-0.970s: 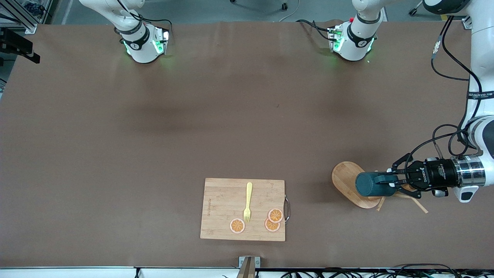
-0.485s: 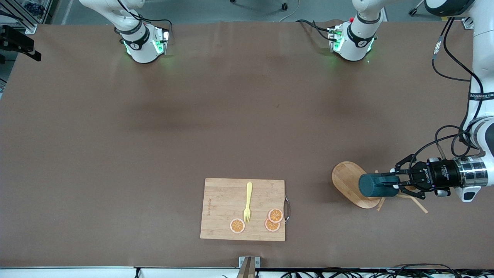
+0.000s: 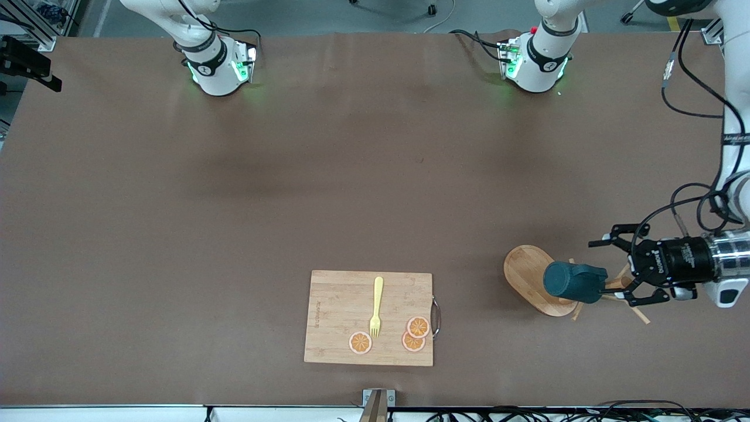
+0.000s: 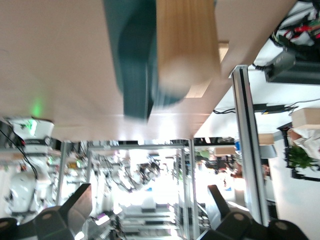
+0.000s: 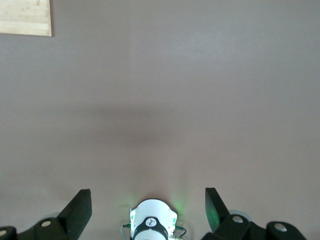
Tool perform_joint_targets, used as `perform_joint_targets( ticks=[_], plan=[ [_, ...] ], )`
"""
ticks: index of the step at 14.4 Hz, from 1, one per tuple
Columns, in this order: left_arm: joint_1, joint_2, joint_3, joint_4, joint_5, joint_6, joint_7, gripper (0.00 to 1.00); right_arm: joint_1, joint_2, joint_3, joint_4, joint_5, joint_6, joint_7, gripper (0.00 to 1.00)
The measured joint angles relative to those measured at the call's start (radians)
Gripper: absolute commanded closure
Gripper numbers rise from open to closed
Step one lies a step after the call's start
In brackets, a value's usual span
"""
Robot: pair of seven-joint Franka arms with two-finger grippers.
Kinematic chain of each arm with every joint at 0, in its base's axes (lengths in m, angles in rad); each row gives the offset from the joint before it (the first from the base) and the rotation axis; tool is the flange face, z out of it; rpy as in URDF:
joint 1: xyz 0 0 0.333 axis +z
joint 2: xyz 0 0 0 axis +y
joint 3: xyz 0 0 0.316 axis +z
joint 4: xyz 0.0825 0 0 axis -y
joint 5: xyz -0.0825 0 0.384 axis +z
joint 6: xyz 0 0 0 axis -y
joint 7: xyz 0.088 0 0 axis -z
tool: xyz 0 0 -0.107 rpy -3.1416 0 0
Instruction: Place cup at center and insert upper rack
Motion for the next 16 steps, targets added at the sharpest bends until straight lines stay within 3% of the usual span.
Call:
perform_joint_targets(
  ticks=[3, 6, 12, 16],
  plan=[
    [-0.031, -0.121, -0.045, 0.006, 0.145, -0.006, 0.015, 0.0, 0.0, -0.005, 0.001, 0.0, 0.001, 0.014, 0.001, 0.0],
    [-0.038, -0.211, -0.121, 0.004, 0.365, -0.007, 0.103, 0.0, 0.0, -0.007, 0.001, 0.0, 0.001, 0.015, 0.014, 0.0],
    [-0.036, -0.26, -0.283, 0.001, 0.856, -0.081, 0.278, 0.0, 0.0, -0.007, 0.001, 0.0, 0.001, 0.02, 0.017, 0.0],
    [-0.027, -0.344, -0.297, 0.001, 0.995, -0.123, 0.56, 0.0, 0.0, -0.007, 0.002, -0.001, 0.001, 0.02, 0.017, 0.0]
  ],
)
